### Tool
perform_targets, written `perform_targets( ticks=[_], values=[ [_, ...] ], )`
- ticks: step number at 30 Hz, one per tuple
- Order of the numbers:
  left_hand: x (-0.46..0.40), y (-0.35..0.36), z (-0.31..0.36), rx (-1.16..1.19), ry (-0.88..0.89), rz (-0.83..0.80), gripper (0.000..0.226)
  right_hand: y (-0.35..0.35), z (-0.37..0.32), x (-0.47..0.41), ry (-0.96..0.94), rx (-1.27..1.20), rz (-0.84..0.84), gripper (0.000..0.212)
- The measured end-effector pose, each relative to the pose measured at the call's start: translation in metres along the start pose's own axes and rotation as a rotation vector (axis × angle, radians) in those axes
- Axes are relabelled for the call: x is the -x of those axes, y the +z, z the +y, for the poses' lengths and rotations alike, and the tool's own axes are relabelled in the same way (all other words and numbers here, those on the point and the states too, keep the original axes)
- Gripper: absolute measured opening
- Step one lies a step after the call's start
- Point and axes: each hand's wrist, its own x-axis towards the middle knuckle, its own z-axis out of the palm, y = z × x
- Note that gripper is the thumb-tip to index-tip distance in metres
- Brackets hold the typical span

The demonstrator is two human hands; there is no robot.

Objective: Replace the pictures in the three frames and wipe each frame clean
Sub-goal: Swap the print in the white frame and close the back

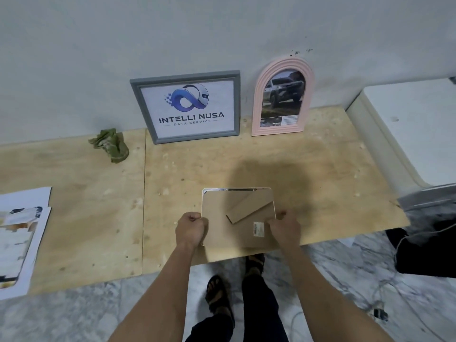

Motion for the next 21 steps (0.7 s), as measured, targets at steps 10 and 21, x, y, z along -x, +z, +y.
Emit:
perform_targets(
  ticks=[10,21],
  values=[
    [0.001,-0.011,0.012,0.114,-0.061,-0.103,0.025,-0.016,-0.007,0.000,0.046,-0.229,-0.156,0.030],
    [0.008,-0.034,0.038,0.071,-0.009,-0.351,0.015,-0.035,-0.035,0.004,-0.031,-0.333,-0.503,0.041]
  ],
)
